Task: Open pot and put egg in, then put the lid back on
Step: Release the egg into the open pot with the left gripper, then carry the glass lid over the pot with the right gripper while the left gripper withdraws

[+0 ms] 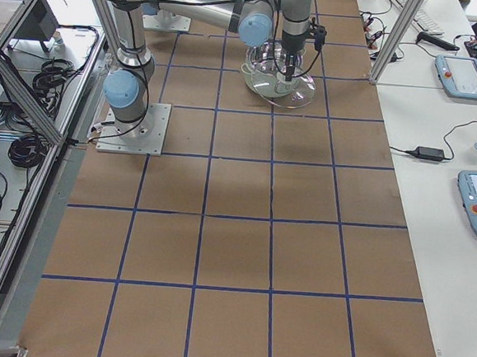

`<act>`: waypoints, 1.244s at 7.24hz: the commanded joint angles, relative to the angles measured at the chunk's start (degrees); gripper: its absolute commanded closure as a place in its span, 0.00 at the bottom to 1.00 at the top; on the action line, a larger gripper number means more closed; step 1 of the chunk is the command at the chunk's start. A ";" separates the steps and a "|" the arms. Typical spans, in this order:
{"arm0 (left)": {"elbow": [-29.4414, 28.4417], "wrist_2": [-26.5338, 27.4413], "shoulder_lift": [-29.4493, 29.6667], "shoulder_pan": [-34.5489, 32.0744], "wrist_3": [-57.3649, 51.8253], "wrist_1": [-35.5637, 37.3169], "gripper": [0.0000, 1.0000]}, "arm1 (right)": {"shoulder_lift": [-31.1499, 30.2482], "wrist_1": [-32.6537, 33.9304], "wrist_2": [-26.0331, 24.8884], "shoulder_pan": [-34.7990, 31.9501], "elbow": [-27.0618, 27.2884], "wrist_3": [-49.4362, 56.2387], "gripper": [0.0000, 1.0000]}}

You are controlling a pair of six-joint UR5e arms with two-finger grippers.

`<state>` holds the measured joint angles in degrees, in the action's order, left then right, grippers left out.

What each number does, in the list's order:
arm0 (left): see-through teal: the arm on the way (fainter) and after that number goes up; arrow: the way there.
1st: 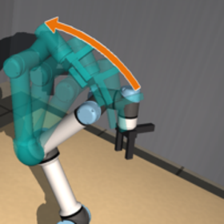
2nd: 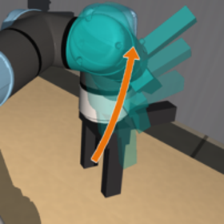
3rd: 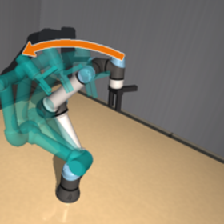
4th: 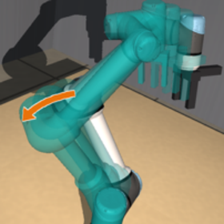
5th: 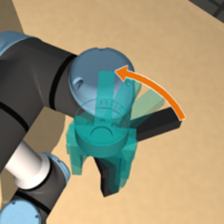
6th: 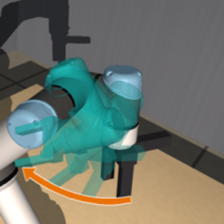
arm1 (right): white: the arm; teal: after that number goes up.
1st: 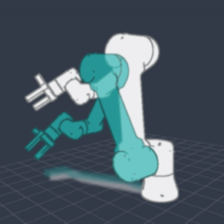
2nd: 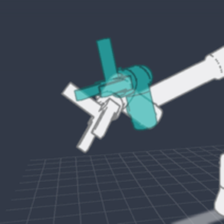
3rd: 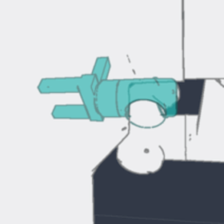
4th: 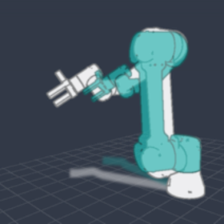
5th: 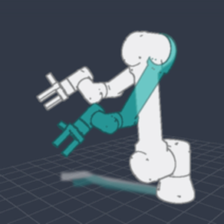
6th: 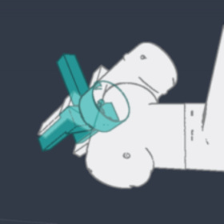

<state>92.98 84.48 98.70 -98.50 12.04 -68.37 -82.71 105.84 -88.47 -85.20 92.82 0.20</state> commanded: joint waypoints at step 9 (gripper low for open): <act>-8.18 5.60 -9.93 11.49 -15.99 -27.26 0.00 | 5.71 11.55 2.43 -22.36 -1.24 -24.72 0.63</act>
<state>83.92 89.93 88.81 -86.82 -3.83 -95.99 -78.71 114.38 -86.08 -105.56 91.59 -23.49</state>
